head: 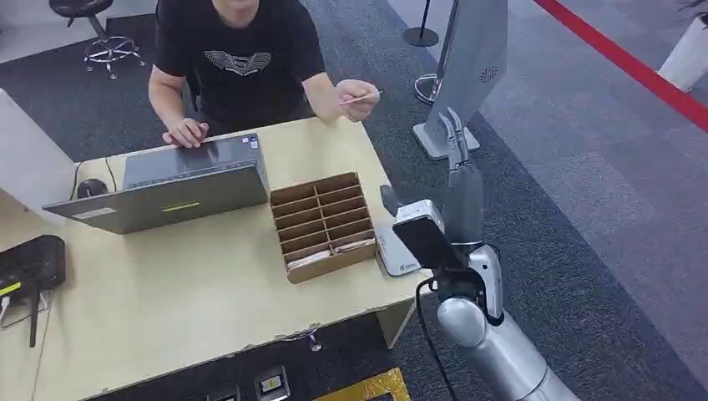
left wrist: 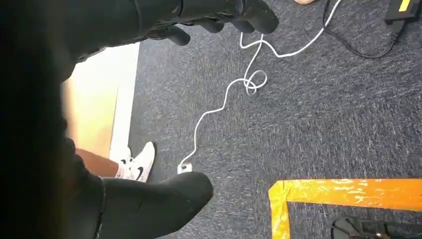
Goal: Pass the card to the sensor for recognition and then transmit it.
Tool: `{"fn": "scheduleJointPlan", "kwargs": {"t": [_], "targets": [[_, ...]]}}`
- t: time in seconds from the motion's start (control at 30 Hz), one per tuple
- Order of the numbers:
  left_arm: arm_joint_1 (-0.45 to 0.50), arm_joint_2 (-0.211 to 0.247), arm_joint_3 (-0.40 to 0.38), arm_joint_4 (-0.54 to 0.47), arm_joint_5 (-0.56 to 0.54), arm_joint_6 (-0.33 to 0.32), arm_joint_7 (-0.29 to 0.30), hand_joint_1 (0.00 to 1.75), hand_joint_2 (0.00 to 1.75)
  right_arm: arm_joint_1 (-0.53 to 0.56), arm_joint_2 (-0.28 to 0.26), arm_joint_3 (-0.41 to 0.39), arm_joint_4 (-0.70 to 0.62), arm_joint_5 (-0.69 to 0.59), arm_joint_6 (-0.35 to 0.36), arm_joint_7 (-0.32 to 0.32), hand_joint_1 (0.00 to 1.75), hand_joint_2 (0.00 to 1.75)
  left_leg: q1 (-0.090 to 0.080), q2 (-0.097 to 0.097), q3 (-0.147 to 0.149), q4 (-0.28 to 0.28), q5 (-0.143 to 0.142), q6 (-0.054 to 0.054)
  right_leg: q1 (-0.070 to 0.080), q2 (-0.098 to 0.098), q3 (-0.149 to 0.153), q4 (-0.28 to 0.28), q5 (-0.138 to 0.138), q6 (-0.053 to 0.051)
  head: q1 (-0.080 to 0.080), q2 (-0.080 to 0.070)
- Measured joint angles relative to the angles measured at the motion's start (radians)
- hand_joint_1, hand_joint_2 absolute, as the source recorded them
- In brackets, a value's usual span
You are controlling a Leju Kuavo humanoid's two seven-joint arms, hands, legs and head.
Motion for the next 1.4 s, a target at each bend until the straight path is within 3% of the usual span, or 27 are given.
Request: {"fn": "scheduleJointPlan", "kwargs": {"t": [0.2,0.43,0.6,0.73,0.97,1.4], "targets": [[0.0,0.0,0.001,0.0,-0.014,0.0,-0.003,0.0,1.75,-0.061,0.0,0.119,0.03,0.031,0.0,-0.012,0.0,1.75,0.0,0.0,-0.001,0.0,0.0,0.0,0.0,0.0,0.0,0.0,0.0,0.0,0.0,0.0],[0.0,-0.004,0.012,0.0,-0.077,0.0,-0.023,0.0,1.75,-0.157,0.052,0.204,0.187,0.31,0.001,0.0,0.0,1.75,0.0,-0.001,-0.001,0.0,0.001,0.0,0.0,0.0,-0.001,0.0,0.0,0.0,0.0,0.0],[-0.004,-0.006,0.011,0.0,-0.105,-0.019,-0.028,0.0,1.75,-0.218,0.064,0.232,0.301,0.584,0.001,0.175,0.0,1.75,0.0,-0.001,-0.001,0.0,0.001,0.0,0.0,0.0,-0.001,0.0,0.0,0.0,0.0,0.0],[-0.01,-0.005,0.008,0.0,-0.108,-0.029,-0.019,0.0,1.75,-0.259,0.063,0.258,0.386,0.663,0.001,0.256,0.0,1.75,0.0,-0.001,-0.001,0.0,0.001,0.0,0.0,0.0,-0.001,0.0,0.0,0.0,0.0,0.0],[-0.013,-0.002,-0.002,0.0,-0.105,-0.028,-0.004,0.0,1.75,-0.336,0.058,0.328,0.534,0.75,0.01,0.354,0.0,1.75,0.0,-0.001,-0.001,0.0,0.001,0.0,0.0,-0.001,-0.001,0.0,0.0,0.0,0.0,0.0],[-0.015,0.003,-0.01,0.0,-0.083,-0.018,-0.002,0.0,1.75,-0.402,0.058,0.417,0.663,0.746,0.022,0.405,0.0,1.75,0.0,-0.001,-0.002,0.0,0.001,0.0,0.0,0.0,-0.002,0.0,0.0,0.0,0.0,0.0]]}}
